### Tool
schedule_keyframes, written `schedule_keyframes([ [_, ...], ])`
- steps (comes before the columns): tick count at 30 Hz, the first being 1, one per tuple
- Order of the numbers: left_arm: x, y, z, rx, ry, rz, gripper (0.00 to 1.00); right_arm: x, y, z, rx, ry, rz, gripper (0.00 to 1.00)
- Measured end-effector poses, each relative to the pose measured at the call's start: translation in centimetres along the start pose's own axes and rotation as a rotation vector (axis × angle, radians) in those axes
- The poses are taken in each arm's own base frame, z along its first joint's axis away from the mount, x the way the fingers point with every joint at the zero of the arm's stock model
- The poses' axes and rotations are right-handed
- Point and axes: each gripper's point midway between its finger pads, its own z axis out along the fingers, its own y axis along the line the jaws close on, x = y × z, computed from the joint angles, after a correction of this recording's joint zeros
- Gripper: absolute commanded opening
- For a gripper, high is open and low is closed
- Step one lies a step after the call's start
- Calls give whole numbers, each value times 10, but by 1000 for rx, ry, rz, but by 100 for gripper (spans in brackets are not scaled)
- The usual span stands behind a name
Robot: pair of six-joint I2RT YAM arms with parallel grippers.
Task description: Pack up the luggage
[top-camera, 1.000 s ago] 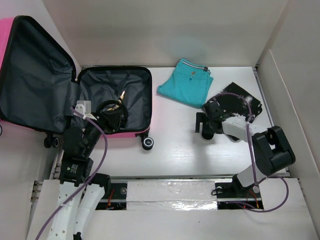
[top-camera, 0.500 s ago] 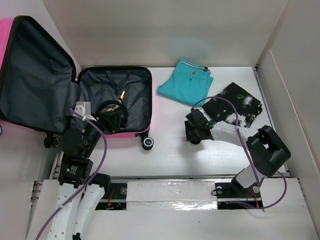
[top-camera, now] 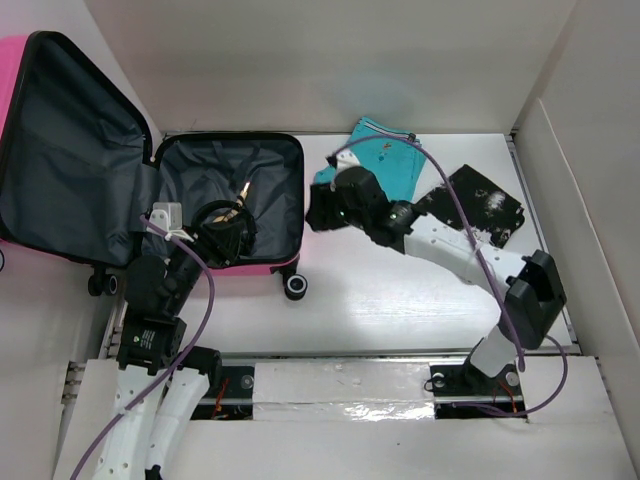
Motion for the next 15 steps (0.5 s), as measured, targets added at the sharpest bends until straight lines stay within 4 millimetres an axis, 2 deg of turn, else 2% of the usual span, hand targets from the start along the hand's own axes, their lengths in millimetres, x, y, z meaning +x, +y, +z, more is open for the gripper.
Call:
schedule_keyframes([
  [1,0,0,0,0,0,0,43,-31,21,1,-56,-64,1,59],
  [3,1,1,1,-2,4,-1,43,-62,46,7,-122,-128,-4,62],
  [4,1,1,1,-3,5,-1,43,-76,60,13,-154,-149,-11,67],
  [5,1,1,1,-3,6,-2,42,-89,74,21,-186,-172,-15,85],
  [7,2,1,2,-5,9,-3,39,-106,101,43,-252,-196,-33,97],
  [9,2,2,3,-10,10,-3,32,-110,124,64,-306,-194,-58,100],
  [11,2,4,4,-16,11,-3,21,-100,136,82,-341,-169,-81,100],
  [12,2,5,4,-20,11,-4,3,-91,136,87,-347,-150,-90,100],
  [14,2,5,4,-25,10,-5,0,-74,128,88,-345,-115,-103,100],
  [15,2,6,4,-26,9,-3,0,-67,120,85,-336,-103,-107,96],
])
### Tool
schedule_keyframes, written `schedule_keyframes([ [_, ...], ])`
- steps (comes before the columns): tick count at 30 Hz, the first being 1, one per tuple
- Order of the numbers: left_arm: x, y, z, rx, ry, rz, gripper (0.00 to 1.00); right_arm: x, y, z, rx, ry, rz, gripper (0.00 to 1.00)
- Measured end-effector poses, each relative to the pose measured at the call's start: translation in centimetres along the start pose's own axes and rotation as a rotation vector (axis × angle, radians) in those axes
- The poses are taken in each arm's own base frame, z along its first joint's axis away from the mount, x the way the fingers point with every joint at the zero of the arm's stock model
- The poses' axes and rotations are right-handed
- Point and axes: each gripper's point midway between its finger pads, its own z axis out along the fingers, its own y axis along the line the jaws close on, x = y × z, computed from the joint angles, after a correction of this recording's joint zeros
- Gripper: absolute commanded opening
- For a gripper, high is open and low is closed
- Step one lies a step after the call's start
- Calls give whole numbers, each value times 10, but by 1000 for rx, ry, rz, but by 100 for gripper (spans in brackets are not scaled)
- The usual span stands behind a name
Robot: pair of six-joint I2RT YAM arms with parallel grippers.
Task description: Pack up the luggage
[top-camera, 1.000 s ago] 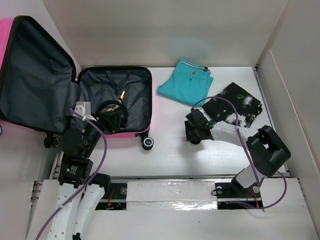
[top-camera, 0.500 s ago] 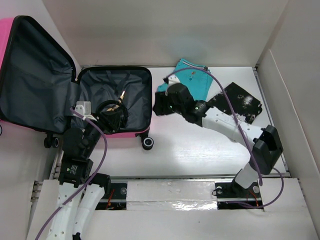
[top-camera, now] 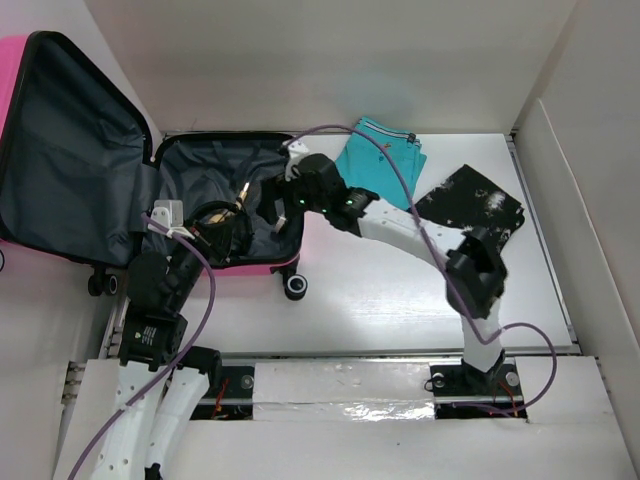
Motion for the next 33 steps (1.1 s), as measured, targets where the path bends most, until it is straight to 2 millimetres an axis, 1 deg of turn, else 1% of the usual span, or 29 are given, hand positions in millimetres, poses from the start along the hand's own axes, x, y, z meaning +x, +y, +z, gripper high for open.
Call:
schedule_keyframes([
  [1,0,0,0,0,1,-2,0,4,-6,-9,7,-1,-2,90],
  [2,1,0,1,-1,3,-3,0,6,-15,-23,15,-7,-2,78],
  [3,1,1,1,-2,5,-3,0,6,-24,-40,28,-16,1,46],
  [4,2,1,2,-2,9,-5,0,3,-36,-58,44,-42,1,27],
  [5,3,1,4,0,14,-6,0,-4,-49,-79,65,-82,12,16],
  [6,3,-1,5,8,19,-8,0,-12,-63,-102,92,-124,17,1],
  [8,6,-4,10,29,35,-13,0,-30,-88,-144,148,-230,29,0],
  [9,8,-6,13,44,47,-17,0,-40,-99,-162,183,-287,34,0],
  [10,10,-7,16,53,60,-22,0,-42,-117,-187,231,-329,47,0],
  [12,19,-9,24,74,103,-40,0,-43,-145,-219,304,-409,70,0],
  [14,27,-11,35,99,146,-65,0,-27,-175,-245,373,-439,101,0],
  [17,39,-24,51,167,197,-131,0,13,-226,-271,507,-424,178,0],
  [18,46,-31,57,189,220,-146,0,25,-239,-278,546,-414,204,0],
  [19,57,-42,63,210,254,-154,0,37,-250,-286,579,-403,228,0],
  [20,71,-58,68,237,304,-155,0,46,-256,-292,602,-391,245,0],
  [21,88,-79,73,272,365,-148,0,50,-258,-298,615,-386,256,0],
  [22,104,-104,76,307,421,-135,0,50,-255,-305,616,-392,257,1],
  [23,123,-127,82,325,477,-114,0,43,-250,-313,610,-417,247,4],
  [24,138,-150,90,330,503,-87,0,35,-242,-322,601,-449,236,14],
  [26,173,-192,101,327,552,-33,1,13,-223,-346,587,-525,207,26],
  [27,188,-210,107,324,565,-15,20,-1,-213,-360,581,-570,186,38],
  [28,204,-226,111,329,576,-6,29,-14,-201,-374,573,-616,166,43],
  [29,220,-236,117,320,587,-8,36,-26,-190,-389,566,-660,143,47],
  [30,233,-240,123,305,595,-18,43,-39,-176,-408,559,-707,117,55],
  [32,262,-239,142,253,616,-41,44,-57,-157,-433,550,-770,76,60],
  [33,275,-236,154,215,623,-58,43,-72,-138,-456,538,-829,44,61],
])
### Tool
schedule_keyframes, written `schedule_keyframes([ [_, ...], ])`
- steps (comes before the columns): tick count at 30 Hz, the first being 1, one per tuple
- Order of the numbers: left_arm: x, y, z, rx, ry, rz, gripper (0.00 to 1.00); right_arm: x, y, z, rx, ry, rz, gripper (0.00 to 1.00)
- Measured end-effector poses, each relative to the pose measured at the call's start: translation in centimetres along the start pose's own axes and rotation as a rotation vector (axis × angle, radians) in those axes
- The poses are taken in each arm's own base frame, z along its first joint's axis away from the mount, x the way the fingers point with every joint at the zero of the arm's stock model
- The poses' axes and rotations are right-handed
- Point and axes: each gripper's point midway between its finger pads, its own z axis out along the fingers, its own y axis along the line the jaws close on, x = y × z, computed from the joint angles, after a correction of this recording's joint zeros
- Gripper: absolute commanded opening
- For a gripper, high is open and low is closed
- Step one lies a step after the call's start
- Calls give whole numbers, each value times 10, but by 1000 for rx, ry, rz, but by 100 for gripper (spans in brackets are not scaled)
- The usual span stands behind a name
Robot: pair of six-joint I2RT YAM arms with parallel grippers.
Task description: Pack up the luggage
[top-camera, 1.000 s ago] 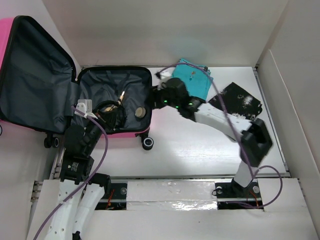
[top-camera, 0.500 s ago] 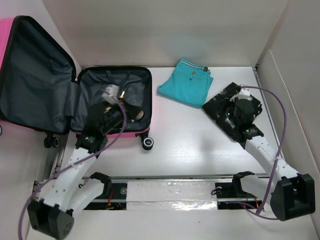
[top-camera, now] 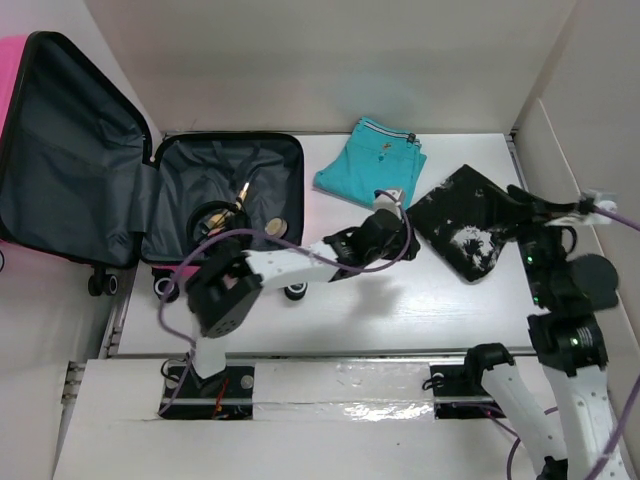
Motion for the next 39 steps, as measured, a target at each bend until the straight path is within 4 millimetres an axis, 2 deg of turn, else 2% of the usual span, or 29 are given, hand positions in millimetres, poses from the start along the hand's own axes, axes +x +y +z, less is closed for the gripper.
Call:
schedule_keyframes([
  [3,13,11,50,-63,12,-31,43,-42,13,-22,-32,-97,-24,61],
  [5,22,14,76,-104,16,-45,43,-51,16,-34,-41,-120,-32,62],
  [7,31,11,92,-127,5,-53,43,-46,17,-39,-50,-101,-36,62],
  [11,50,-2,107,-141,2,-65,46,-23,16,-40,-52,-16,-43,62],
  [14,54,-18,122,-125,3,-81,49,-9,12,-42,-43,28,-52,62],
  [17,53,-25,136,-115,-1,-97,53,-5,11,-46,-43,41,-55,62],
  [22,56,-25,153,-111,15,-117,51,-5,13,-47,-54,44,-59,62],
  [26,71,-15,160,-117,57,-126,46,0,15,-44,-68,62,-62,62],
  [27,75,-12,162,-120,66,-125,36,1,16,-43,-71,67,-62,62],
  [29,80,-10,167,-115,76,-133,24,4,17,-41,-79,78,-63,62],
  [30,80,-10,168,-108,80,-134,4,5,18,-41,-82,83,-63,62],
  [31,80,-10,169,-103,84,-136,0,6,18,-40,-86,89,-63,62],
  [34,79,-9,170,-80,92,-136,0,11,19,-37,-92,105,-64,62],
  [37,86,0,169,-37,92,-150,0,19,18,-34,-94,121,-64,62],
  [39,86,6,160,-21,80,-150,0,27,16,-32,-90,139,-64,62],
])
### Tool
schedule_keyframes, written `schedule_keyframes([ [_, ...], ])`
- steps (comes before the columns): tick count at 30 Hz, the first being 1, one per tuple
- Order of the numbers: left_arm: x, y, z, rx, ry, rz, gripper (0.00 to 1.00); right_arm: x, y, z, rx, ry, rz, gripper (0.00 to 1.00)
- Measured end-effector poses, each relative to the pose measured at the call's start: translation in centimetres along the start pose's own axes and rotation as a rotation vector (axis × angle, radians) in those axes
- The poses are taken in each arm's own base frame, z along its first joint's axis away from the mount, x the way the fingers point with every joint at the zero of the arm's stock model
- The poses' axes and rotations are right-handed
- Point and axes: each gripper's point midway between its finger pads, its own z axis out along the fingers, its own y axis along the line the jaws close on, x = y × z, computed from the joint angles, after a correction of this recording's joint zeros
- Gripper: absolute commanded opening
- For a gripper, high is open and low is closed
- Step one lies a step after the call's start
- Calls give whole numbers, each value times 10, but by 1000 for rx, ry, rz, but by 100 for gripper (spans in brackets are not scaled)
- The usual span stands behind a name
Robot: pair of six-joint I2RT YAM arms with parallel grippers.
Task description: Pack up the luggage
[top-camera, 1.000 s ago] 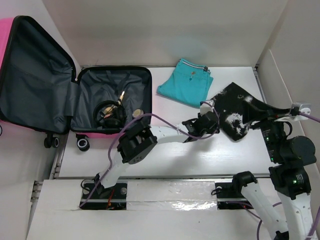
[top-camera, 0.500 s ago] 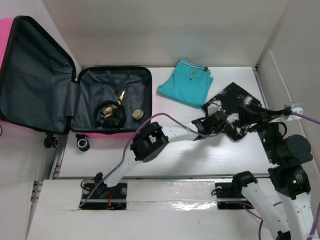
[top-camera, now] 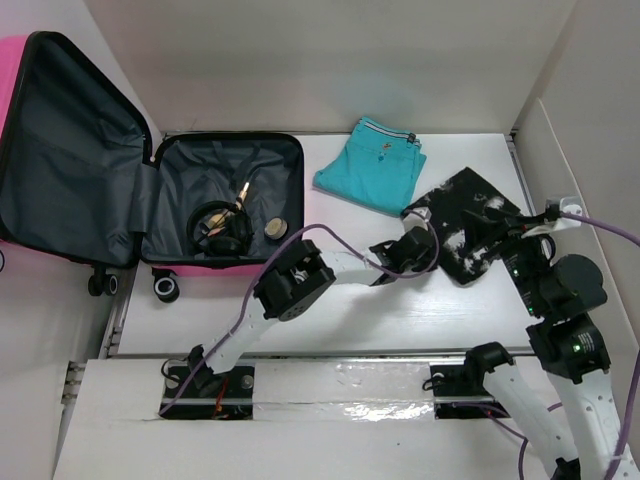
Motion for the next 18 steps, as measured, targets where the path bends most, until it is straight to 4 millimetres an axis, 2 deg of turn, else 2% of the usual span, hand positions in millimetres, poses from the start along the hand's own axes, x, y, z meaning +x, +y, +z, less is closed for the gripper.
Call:
schedule_keyframes([
  [6,10,36,-62,-59,23,67,0,23,0,12,-14,70,0,62],
  [10,18,58,-100,-104,36,108,0,28,3,16,-30,88,4,63],
  [11,19,63,-108,-115,39,117,4,28,4,17,-36,84,5,63],
  [12,21,67,-115,-128,47,125,33,29,5,19,-41,84,6,64],
  [15,20,70,-123,-146,53,141,72,31,7,23,-52,85,9,66],
  [18,15,64,-125,-132,40,134,76,37,8,29,-62,100,10,67],
])
